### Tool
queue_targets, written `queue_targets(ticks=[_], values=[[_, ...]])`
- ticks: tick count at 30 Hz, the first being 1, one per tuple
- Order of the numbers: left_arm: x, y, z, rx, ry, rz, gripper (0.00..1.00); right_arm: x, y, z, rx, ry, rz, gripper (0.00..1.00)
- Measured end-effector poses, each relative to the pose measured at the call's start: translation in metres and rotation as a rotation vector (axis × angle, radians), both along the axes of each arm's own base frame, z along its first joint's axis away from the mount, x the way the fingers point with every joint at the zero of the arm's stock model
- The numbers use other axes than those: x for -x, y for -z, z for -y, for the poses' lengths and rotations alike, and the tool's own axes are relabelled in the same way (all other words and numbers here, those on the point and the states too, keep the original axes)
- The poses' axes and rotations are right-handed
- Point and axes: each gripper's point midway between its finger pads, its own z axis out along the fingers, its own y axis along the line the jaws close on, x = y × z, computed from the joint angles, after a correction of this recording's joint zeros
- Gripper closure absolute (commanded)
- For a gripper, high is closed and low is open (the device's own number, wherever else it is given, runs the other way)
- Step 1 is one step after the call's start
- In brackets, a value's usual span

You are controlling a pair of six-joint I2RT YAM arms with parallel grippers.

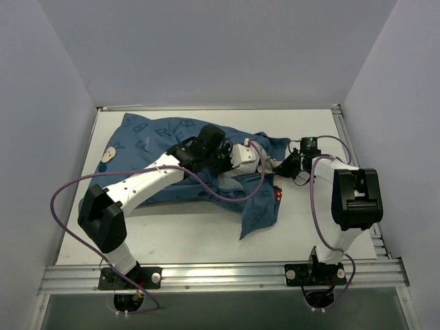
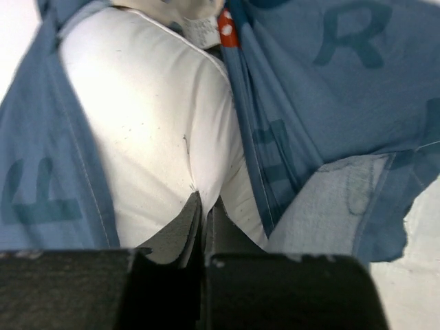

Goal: Remove the pillowcase from the pillow

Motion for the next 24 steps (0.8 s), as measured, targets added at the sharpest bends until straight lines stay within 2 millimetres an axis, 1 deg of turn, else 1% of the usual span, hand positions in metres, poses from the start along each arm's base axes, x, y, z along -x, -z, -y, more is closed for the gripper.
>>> queue_targets(ticks=[2,4,6,9,12,15,17,19,24], values=[[-0.008,-0.018,-0.007,0.05,-0.037,-0.056,0.98,0.005,0.003,-0.002,-0.005,-0.02,0.005,1.0],[-0.013,-0.033,-0.019,0.09,-0.076,-0.114,0.98,0.009,0.002,-0.006,-0.025,-0.04,0.017,1.0],[-0.018,-0.042,-0.031,0.114,-0.107,-0.15,0.98,0.01,-0.002,-0.01,-0.047,-0.056,0.04,1.0],[-0.022,-0.047,-0.047,0.132,-0.148,-0.189,0.98,0.009,-0.012,-0.017,-0.081,-0.082,0.09,1.0],[-0.026,-0.048,-0.059,0.15,-0.179,-0.221,0.98,0.012,-0.018,-0.021,-0.102,-0.105,0.126,1.0],[-0.024,-0.049,-0.062,0.155,-0.184,-0.233,0.98,0.019,-0.024,-0.026,-0.1,-0.147,0.172,1.0],[-0.016,-0.047,-0.064,0.154,-0.18,-0.24,0.98,0.024,-0.029,-0.029,-0.086,-0.187,0.207,1.0],[-0.004,-0.04,-0.065,0.143,-0.17,-0.252,0.98,0.027,-0.037,-0.031,-0.066,-0.23,0.252,1.0],[0.021,-0.016,-0.057,0.08,-0.138,-0.266,0.98,0.031,-0.069,-0.047,0.015,-0.348,0.394,1.0]])
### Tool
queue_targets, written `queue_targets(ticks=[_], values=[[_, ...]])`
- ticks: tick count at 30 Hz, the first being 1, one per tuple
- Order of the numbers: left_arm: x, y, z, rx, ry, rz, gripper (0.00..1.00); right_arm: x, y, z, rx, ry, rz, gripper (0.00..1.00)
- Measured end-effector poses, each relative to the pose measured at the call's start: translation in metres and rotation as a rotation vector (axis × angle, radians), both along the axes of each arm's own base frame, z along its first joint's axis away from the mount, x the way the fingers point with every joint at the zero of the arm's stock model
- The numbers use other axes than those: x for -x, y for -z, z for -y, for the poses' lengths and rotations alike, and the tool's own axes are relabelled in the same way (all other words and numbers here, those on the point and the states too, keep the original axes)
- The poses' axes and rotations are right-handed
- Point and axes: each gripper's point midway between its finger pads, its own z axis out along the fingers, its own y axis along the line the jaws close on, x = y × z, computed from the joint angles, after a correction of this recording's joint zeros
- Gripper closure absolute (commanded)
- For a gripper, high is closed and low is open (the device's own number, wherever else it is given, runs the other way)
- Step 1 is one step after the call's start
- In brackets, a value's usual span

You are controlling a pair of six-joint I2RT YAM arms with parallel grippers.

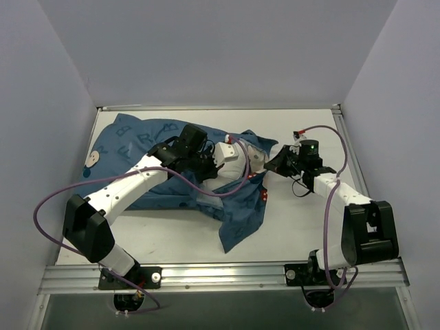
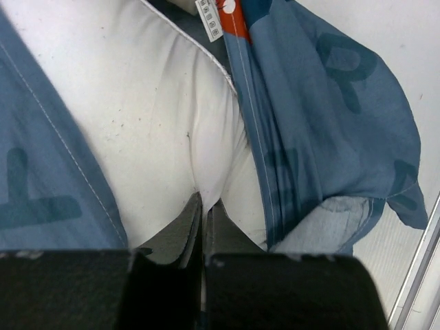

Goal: Remove the pillowcase from the pillow

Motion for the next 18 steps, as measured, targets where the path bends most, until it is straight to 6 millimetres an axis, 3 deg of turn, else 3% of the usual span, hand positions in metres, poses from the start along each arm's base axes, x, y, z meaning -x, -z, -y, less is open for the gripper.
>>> queue_targets(ticks=[2,4,5,8,11,18], values=[[0.005,0.004,0.003,-0.02,0.011,0.004,0.98,0.001,-0.012,-0.009,0.027,-0.042,0.051,0.94],[0.006,0.005,0.005,-0.032,0.015,0.017,0.98,-0.001,-0.019,-0.013,0.046,-0.064,0.078,0.78],[0.007,0.005,0.006,-0.036,0.015,0.021,0.98,-0.004,-0.022,-0.012,0.061,-0.061,0.088,0.63],[0.008,0.007,0.005,-0.049,0.015,0.019,0.98,-0.012,-0.028,-0.005,0.105,-0.065,0.114,0.42],[0.009,0.009,0.002,-0.064,0.008,0.017,0.98,-0.02,-0.037,-0.006,0.135,-0.093,0.144,0.32],[0.008,0.01,0.001,-0.071,0.004,0.017,0.98,-0.047,-0.059,-0.032,0.168,-0.179,0.209,0.26]])
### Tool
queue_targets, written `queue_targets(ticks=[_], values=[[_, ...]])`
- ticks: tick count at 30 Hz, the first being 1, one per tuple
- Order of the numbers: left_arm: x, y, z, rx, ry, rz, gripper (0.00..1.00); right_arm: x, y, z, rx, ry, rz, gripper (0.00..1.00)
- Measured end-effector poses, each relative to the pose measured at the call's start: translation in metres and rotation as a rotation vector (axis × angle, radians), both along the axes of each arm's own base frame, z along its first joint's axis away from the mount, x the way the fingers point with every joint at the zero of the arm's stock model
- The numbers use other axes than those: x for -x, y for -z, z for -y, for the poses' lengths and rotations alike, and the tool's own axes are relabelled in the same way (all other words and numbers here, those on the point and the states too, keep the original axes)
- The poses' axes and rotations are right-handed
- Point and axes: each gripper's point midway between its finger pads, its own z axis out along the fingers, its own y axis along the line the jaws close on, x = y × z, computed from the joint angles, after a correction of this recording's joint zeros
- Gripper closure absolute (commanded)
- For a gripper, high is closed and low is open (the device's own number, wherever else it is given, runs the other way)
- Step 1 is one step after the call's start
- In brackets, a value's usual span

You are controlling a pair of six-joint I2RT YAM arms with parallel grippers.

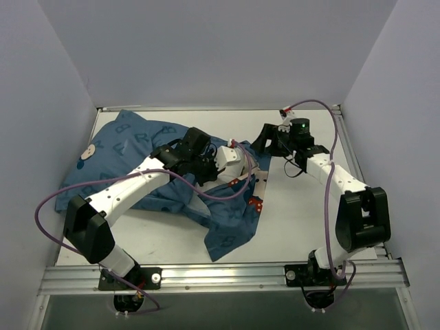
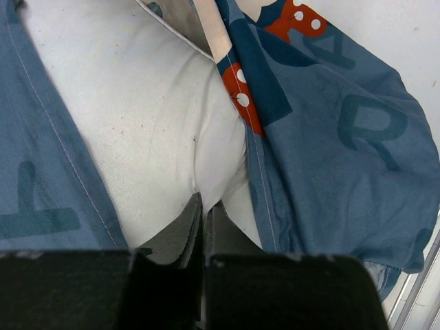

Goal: Remove the pillowcase from the pillow

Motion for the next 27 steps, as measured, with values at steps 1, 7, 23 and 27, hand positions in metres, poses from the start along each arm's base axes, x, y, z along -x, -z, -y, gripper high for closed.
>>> queue_targets(ticks=[1,7,23,27], values=[[0.0,0.0,0.0,0.0,0.0,0.001,0.98,-0.003,0.0,-0.005,0.002,-0.012,0.003,0.26],[-0.001,0.0,-0.001,-0.003,-0.004,0.003,0.98,-0.001,0.029,-0.043,0.035,-0.097,-0.059,0.39],[-0.004,-0.001,-0.003,-0.018,-0.004,0.027,0.98,-0.025,0.058,0.013,0.039,0.172,-0.154,1.0],[-0.005,-0.002,-0.004,-0.019,-0.005,0.03,0.98,-0.022,0.081,0.009,0.036,0.167,-0.213,1.0]])
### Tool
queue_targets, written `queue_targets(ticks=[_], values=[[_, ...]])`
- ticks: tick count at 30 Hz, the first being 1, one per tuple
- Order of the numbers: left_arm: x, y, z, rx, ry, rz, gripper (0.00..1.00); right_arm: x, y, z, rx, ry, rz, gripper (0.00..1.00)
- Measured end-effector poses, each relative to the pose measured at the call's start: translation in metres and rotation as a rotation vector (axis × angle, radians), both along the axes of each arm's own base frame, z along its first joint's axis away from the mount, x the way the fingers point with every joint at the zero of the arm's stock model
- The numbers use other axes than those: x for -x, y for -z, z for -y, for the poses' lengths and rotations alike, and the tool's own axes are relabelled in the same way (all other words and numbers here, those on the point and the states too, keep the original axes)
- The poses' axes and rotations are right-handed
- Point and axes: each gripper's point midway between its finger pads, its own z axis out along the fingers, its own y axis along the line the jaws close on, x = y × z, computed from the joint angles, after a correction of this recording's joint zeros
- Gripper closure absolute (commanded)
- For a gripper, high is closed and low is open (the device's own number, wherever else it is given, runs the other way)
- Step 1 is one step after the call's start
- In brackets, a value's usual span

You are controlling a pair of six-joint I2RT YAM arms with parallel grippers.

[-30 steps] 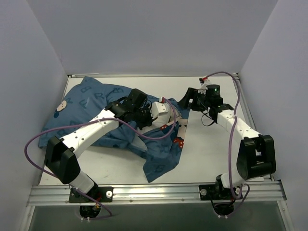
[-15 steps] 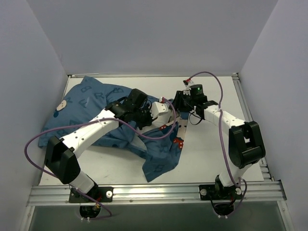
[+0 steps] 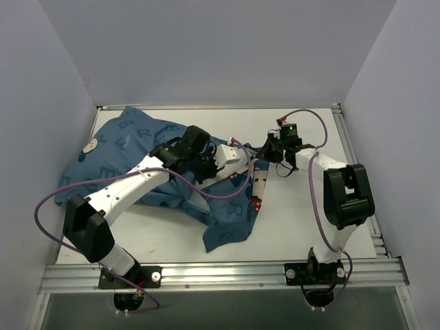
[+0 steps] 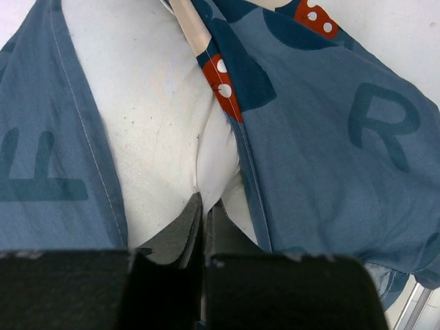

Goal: Remove the pillowcase from the pillow

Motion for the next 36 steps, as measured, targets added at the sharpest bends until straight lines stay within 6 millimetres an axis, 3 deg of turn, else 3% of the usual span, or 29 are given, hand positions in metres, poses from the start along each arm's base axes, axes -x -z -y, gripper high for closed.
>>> queue_targets(ticks=[4,8,12,15,18,19,22,28,32,36], values=[[0.0,-0.01,-0.001,0.008,-0.01,-0.006,0.98,0.001,0.014,-0.005,-0.026,0.0,-0.04,1.0],[-0.014,-0.043,-0.004,0.063,-0.079,0.01,0.98,0.001,0.019,-0.016,-0.074,-0.011,-0.052,1.0],[-0.04,-0.087,-0.011,0.153,-0.175,0.053,0.98,0.013,0.02,-0.047,-0.116,-0.086,-0.03,1.0],[-0.049,-0.101,-0.01,0.187,-0.204,0.066,0.98,0.026,0.015,-0.073,-0.123,-0.159,0.002,0.96],[-0.047,-0.093,-0.004,0.178,-0.2,0.047,0.98,0.04,0.003,-0.079,-0.115,-0.19,0.032,0.76],[-0.047,-0.089,-0.003,0.171,-0.198,0.038,0.98,0.042,-0.004,-0.075,-0.107,-0.186,0.047,0.62],[-0.047,-0.076,0.003,0.151,-0.191,0.019,0.98,0.045,-0.037,-0.06,-0.079,-0.165,0.113,0.45],[-0.056,-0.06,0.011,0.141,-0.193,0.005,0.98,0.064,-0.115,-0.04,-0.041,-0.126,0.266,0.35],[-0.057,-0.055,0.015,0.144,-0.199,-0.009,0.98,0.087,-0.137,-0.049,-0.069,-0.119,0.294,0.32],[-0.059,-0.048,0.019,0.143,-0.209,-0.028,0.98,0.112,-0.138,-0.086,-0.128,-0.163,0.265,0.32]])
